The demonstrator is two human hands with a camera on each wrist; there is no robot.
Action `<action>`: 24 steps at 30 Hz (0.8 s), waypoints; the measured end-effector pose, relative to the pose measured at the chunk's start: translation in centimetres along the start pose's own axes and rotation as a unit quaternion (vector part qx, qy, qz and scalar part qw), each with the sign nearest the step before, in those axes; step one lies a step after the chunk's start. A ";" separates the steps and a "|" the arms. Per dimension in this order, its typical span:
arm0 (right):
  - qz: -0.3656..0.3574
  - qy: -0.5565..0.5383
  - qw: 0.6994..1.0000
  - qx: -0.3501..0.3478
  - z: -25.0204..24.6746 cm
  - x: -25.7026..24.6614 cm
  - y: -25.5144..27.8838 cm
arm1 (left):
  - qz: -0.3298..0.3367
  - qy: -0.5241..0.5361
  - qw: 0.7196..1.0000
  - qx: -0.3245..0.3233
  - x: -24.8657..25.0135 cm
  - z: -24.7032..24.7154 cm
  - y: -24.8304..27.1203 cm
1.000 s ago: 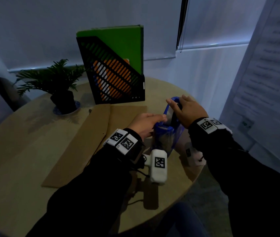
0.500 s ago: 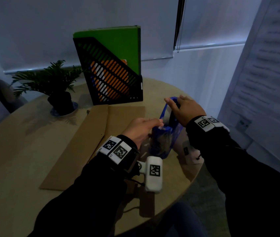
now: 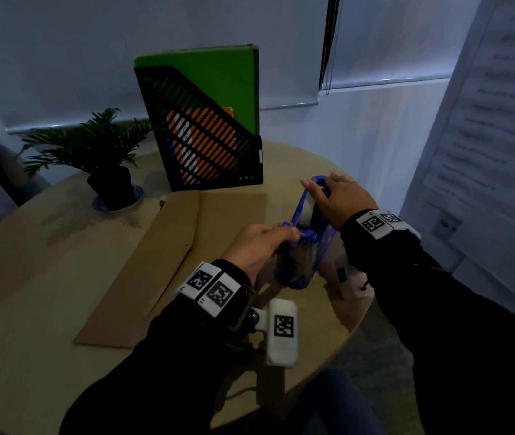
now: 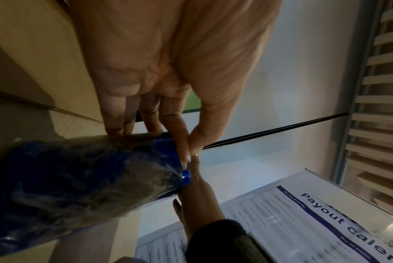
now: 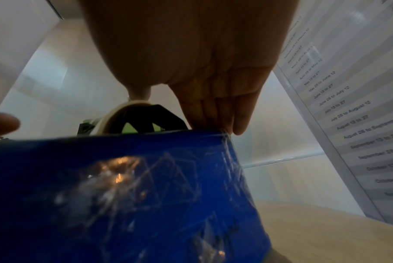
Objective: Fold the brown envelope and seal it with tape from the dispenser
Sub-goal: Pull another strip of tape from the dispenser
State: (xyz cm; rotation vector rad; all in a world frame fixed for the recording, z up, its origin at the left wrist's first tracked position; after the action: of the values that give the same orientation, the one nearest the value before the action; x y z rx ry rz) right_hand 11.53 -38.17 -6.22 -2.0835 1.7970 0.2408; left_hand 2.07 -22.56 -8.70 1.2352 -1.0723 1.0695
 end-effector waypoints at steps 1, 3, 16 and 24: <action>0.000 0.001 1.000 0.001 0.0 0.0 0.0 | 0.000 0.000 1.000 -0.006 0.0 -0.1 0.0; -0.003 0.005 1.000 0.003 0.0 0.0 0.0 | -0.001 -0.009 1.000 -0.014 -0.1 -0.3 0.1; -0.003 0.007 1.000 0.008 0.2 0.2 -0.2 | 0.021 -0.010 1.000 0.014 -1.0 0.0 -0.2; -0.001 0.005 1.000 0.007 0.2 0.1 -0.1 | -0.004 0.022 1.000 0.004 -0.2 0.4 0.1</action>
State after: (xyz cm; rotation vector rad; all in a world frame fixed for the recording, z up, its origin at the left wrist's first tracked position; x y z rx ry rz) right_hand 11.65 -38.21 -6.40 -2.0815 1.7971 0.2169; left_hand 1.89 -22.93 -8.91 1.2158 -1.0307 1.0900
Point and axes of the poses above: each hand's wrist, its own y-axis away from the middle knuckle, its own z-axis out of the palm, x = y × z, the point moved 2 cm from there along -y, towards the middle knuckle, and after that the axes turned 3 degrees about -y, right-handed, at the moved point
